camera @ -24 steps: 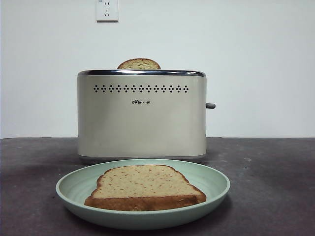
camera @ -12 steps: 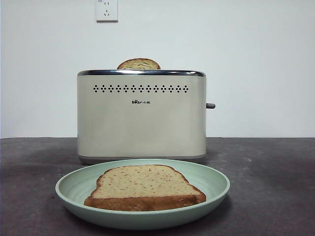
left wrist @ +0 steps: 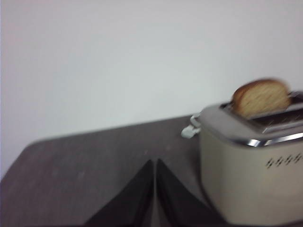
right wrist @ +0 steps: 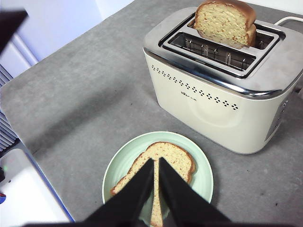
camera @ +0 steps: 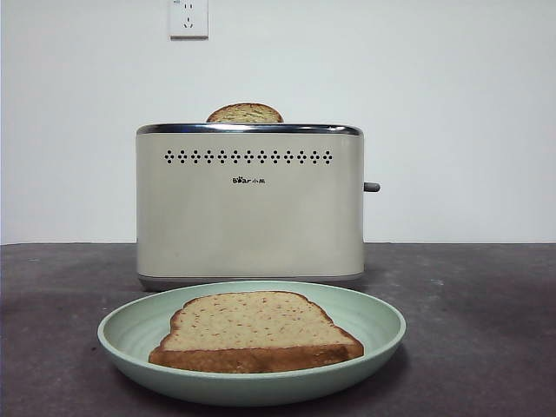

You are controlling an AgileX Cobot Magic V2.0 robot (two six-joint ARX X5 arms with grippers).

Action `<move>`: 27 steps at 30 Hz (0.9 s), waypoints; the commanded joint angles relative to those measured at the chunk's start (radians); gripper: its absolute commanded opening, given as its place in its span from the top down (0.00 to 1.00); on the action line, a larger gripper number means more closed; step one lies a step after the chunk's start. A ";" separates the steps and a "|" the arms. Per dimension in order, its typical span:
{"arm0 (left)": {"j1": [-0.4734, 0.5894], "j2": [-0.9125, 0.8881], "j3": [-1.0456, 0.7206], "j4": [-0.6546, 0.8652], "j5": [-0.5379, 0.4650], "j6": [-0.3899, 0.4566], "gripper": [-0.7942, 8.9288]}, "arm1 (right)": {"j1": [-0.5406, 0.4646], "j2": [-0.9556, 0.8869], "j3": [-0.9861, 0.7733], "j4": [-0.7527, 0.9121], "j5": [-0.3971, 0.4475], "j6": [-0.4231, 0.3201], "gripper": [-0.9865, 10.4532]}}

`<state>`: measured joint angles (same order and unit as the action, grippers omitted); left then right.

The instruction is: Take the bread from the toaster,put the bread on the plate,put the plate on the table

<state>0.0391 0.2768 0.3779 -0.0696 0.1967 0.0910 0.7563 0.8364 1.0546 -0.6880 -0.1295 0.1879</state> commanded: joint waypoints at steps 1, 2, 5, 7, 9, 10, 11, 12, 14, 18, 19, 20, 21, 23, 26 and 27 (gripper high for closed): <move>0.003 -0.052 -0.068 0.015 -0.039 -0.055 0.91 | 0.006 0.004 0.013 0.011 0.003 -0.006 0.91; 0.003 -0.074 -0.100 0.016 -0.055 -0.067 0.91 | 0.006 0.004 0.013 0.011 0.003 -0.006 0.91; 0.003 -0.126 -0.176 0.013 -0.085 -0.085 0.91 | 0.006 0.004 0.013 0.011 0.003 -0.006 0.91; 0.003 -0.154 -0.212 0.006 -0.085 -0.085 0.91 | 0.006 0.004 0.013 0.011 0.003 -0.006 0.91; 0.003 -0.180 -0.243 0.004 -0.085 -0.085 0.91 | 0.006 0.004 0.013 0.011 0.003 -0.006 0.91; 0.003 -0.189 -0.253 -0.002 -0.085 -0.086 0.91 | 0.006 0.004 0.013 0.011 0.003 -0.006 0.91; 0.003 -0.200 -0.261 -0.016 -0.085 -0.086 0.91 | 0.006 0.004 0.013 0.011 0.003 -0.006 0.91; 0.003 -0.211 -0.268 -0.034 -0.085 -0.086 0.91 | 0.006 0.004 0.013 0.011 0.003 -0.006 0.91; 0.003 -0.230 -0.282 -0.065 -0.086 -0.085 0.91 | 0.006 0.004 0.013 0.011 0.003 -0.006 0.91; 0.003 -0.276 -0.328 -0.092 -0.091 -0.090 0.91 | 0.006 0.004 0.013 0.011 0.003 -0.006 0.91; 0.003 -0.274 -0.336 -0.094 -0.091 -0.096 0.91 | 0.006 0.004 0.013 0.011 0.003 -0.006 0.91; 0.003 -0.274 -0.343 -0.098 -0.092 -0.101 0.91 | 0.006 0.004 0.013 0.011 0.003 -0.006 0.91; 0.003 -0.274 -0.349 -0.100 -0.092 -0.103 0.91 | 0.006 0.004 0.013 0.010 0.003 -0.006 0.91; 0.003 -0.274 -0.357 -0.107 -0.092 -0.110 0.91 | 0.006 0.003 0.013 0.011 0.003 -0.006 0.91; 0.003 -0.274 -0.365 -0.123 -0.092 -0.134 0.91 | 0.006 0.003 0.013 0.011 0.003 -0.006 0.91; 0.003 -0.274 -0.365 -0.122 -0.092 -0.144 0.91 | 0.006 0.003 0.013 0.011 0.004 -0.006 0.91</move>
<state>0.0391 0.0048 0.0322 -0.1776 0.1055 -0.0265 0.7555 0.8360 1.0546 -0.6884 -0.1291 0.1879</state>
